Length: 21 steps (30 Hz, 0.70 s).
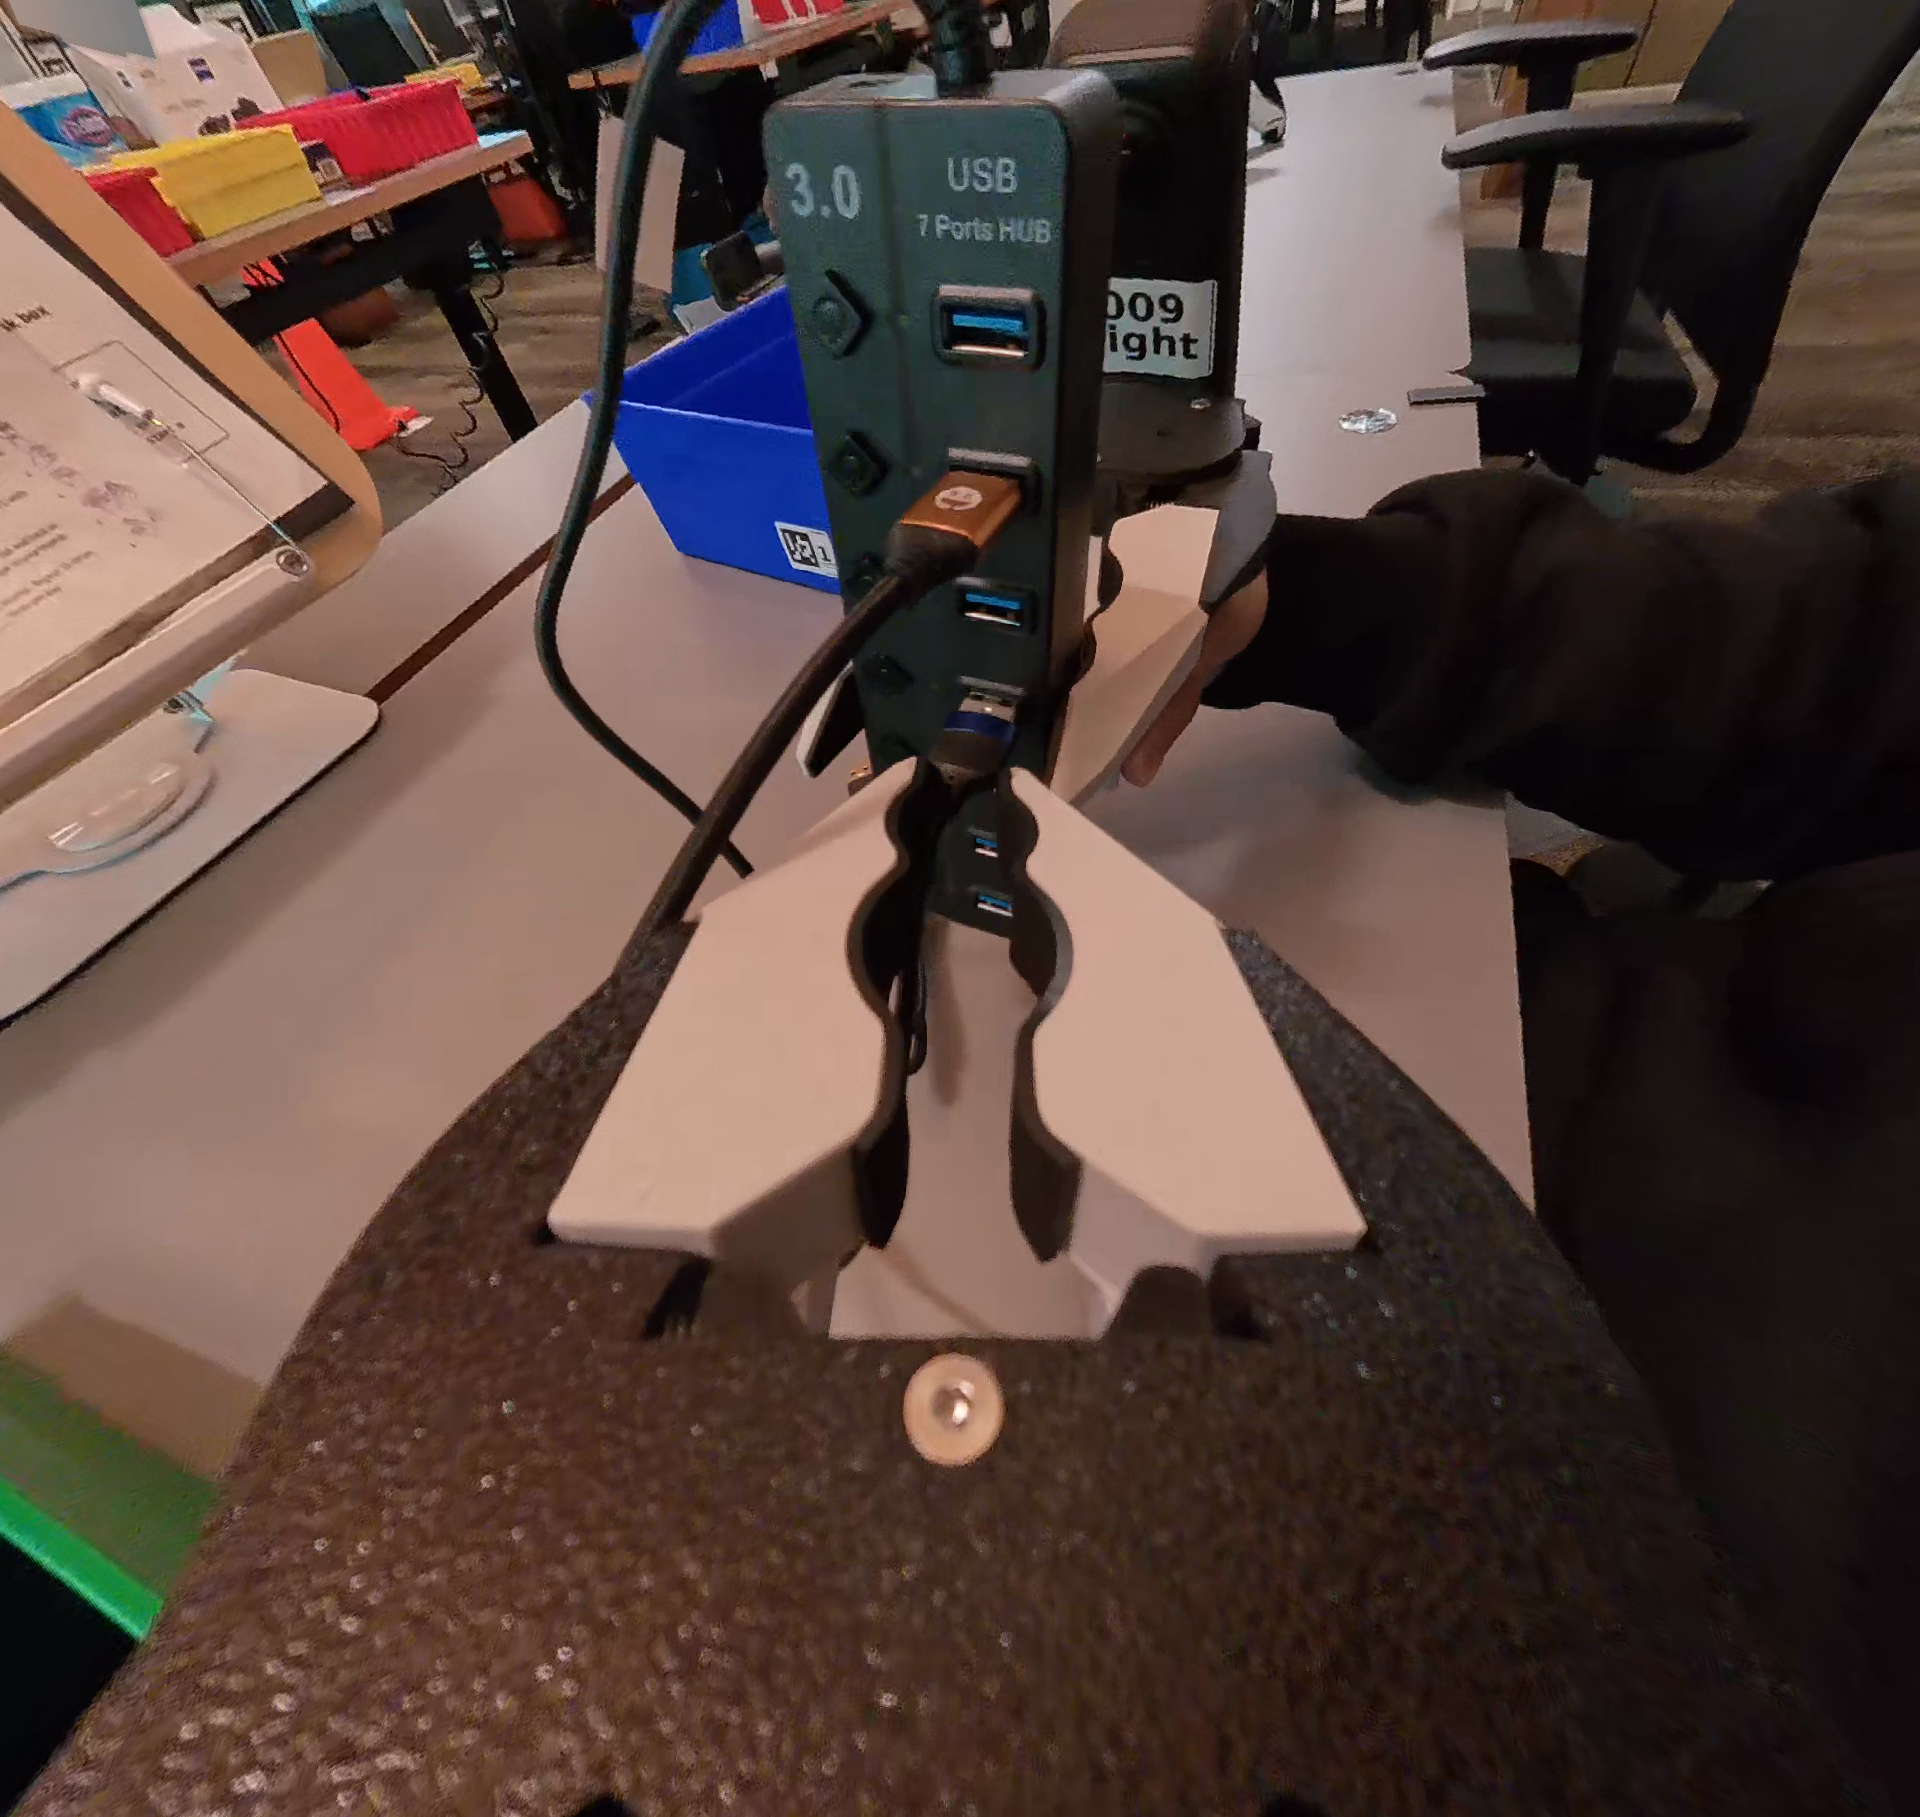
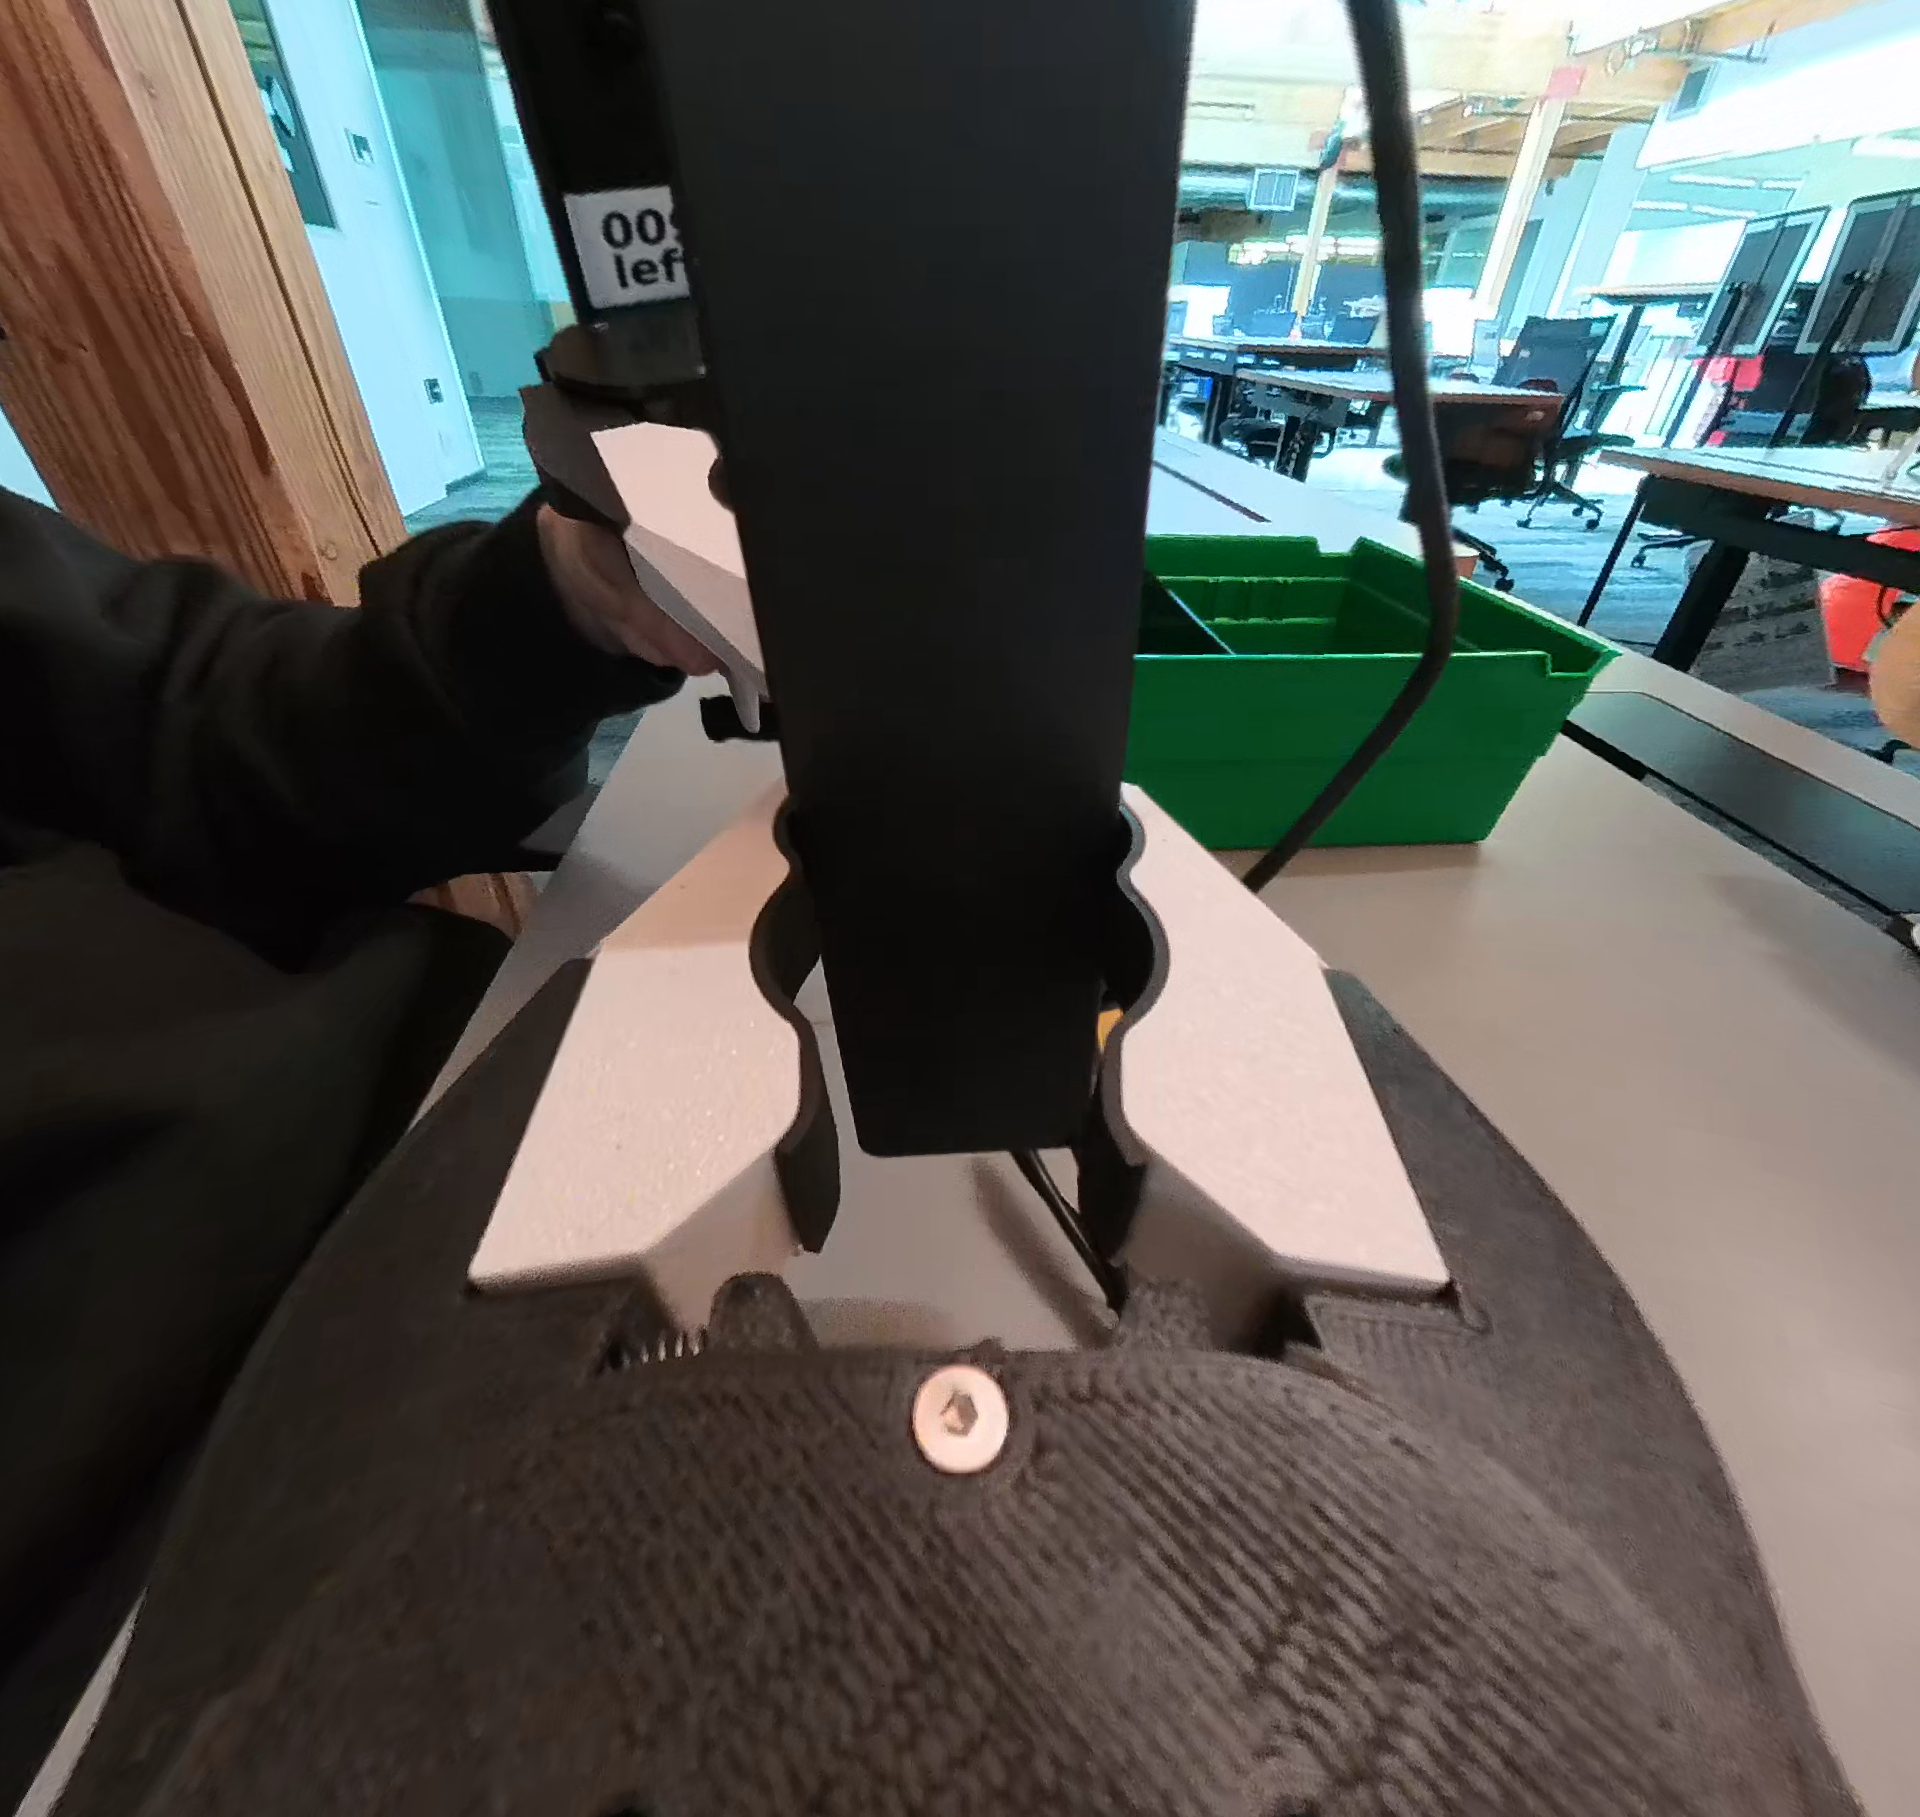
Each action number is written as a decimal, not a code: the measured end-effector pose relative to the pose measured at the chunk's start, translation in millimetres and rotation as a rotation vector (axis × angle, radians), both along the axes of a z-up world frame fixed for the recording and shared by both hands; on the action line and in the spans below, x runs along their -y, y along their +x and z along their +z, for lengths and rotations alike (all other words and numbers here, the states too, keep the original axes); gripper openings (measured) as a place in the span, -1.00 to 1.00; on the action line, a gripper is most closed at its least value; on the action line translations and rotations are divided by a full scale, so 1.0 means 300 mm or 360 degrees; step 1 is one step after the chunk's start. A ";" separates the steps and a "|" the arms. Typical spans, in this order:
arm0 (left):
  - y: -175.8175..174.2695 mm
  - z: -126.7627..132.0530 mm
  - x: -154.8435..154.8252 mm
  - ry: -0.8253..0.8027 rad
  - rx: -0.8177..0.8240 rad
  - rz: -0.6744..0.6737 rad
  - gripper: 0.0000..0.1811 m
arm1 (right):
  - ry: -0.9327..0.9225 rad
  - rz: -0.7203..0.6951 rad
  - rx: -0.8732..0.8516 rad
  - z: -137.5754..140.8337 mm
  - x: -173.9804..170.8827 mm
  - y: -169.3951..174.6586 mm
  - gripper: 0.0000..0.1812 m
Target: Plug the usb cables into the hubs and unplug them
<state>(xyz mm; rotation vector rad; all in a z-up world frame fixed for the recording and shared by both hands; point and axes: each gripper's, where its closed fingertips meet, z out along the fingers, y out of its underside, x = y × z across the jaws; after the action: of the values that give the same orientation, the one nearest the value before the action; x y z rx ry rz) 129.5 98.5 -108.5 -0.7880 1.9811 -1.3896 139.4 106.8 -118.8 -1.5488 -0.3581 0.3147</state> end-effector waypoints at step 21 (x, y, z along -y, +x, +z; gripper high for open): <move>-0.039 -0.003 0.003 0.0015 0.0066 -0.0190 -0.87 | -0.0150 0.0085 0.0130 -0.037 -0.007 -0.058 -0.42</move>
<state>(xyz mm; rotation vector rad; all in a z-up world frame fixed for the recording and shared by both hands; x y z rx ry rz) 117.9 97.5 -109.4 -0.6404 2.0295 -1.4510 121.9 108.9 -129.8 -1.6499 -0.4543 0.3143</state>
